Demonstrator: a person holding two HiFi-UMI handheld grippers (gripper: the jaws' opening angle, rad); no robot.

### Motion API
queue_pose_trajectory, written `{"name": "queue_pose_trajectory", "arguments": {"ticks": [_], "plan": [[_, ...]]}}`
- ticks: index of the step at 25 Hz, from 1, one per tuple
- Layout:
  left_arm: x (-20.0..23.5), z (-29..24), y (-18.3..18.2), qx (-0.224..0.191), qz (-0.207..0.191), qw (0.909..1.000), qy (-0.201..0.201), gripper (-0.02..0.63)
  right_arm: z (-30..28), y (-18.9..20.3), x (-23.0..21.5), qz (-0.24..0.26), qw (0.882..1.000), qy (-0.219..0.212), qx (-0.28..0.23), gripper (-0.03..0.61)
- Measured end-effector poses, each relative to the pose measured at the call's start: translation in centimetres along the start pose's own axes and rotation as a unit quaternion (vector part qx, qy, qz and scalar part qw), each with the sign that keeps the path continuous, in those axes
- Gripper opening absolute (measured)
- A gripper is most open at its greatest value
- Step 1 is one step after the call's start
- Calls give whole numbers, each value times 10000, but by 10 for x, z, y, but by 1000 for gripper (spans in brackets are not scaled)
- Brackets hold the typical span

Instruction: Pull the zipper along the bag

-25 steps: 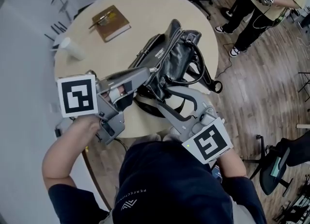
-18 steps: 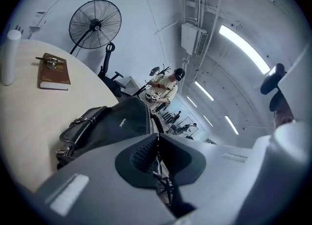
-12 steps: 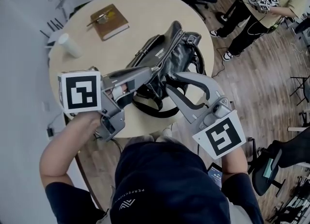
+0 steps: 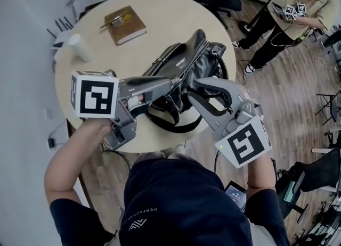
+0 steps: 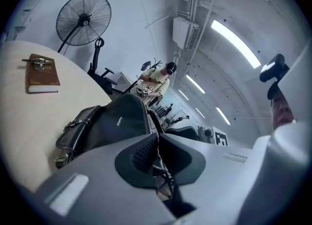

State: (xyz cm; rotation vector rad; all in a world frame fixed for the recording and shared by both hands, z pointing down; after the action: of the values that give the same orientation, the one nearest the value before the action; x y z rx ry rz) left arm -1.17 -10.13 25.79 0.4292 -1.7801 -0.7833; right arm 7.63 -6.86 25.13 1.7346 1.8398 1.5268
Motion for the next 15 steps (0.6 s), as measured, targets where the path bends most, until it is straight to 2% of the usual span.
{"name": "queue_pose_trajectory", "arguments": {"ticks": [2, 4, 10, 15], "plan": [[0, 0, 0, 50, -430, 9991, -6, 30, 0, 1, 0, 1, 10000, -13, 22, 101], [-1, 1, 3, 43, -642, 9979, 20, 32, 0, 2, 1, -28, 10000, -32, 40, 101], [-1, 5, 9, -128, -662, 9975, 226, 37, -2, -1, 4, 51, 9999, -95, 87, 101], [-8, 7, 19, 43, -730, 9964, 439, 24, -9, -7, 8, 187, 9996, -176, 90, 103]]}}
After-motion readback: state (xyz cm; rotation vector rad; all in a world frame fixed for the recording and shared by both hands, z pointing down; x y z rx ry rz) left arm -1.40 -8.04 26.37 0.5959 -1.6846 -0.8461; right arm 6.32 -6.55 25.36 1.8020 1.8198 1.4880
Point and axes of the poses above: the fingertips, and each gripper's own axes: z backward along the fingers, x to its left, y out of its underside, the point moved 3 cm from there along z, backward along the fingers, and after that the axes turned 2 degrees about -z, right-handed, at the moved point
